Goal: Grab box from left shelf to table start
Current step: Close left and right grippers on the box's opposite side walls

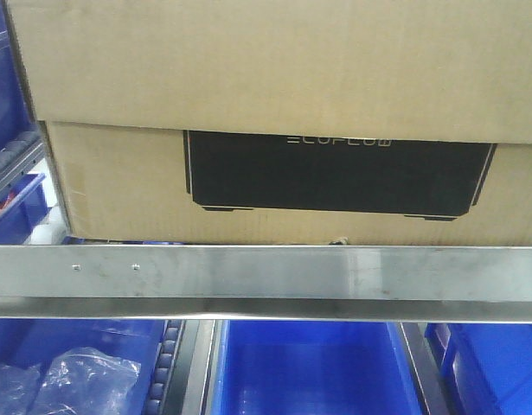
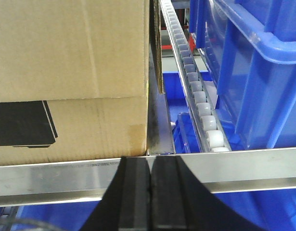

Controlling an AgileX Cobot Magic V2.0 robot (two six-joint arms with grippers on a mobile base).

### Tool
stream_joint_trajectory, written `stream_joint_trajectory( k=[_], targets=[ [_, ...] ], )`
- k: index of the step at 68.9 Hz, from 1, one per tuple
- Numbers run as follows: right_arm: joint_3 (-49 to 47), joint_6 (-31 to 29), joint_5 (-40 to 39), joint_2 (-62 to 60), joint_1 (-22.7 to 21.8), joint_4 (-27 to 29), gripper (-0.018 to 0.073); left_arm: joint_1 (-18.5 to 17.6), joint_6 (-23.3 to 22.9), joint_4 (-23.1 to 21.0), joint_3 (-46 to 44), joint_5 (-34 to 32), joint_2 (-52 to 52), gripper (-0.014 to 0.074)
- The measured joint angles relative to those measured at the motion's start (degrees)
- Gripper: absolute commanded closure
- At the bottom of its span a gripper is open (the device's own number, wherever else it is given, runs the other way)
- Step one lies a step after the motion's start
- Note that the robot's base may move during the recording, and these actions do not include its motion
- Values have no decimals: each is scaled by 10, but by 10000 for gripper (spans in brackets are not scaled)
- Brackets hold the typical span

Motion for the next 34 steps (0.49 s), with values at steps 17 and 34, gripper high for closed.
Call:
stream_joint_trajectory(
  k=[17,34],
  targets=[
    [0,0,0,0,0,0,502,1,-14,18,-1,-21,6,696],
    [-2,0,-32,0,0,1,502,1,-19,22,-1,-23,7,694]
  ],
)
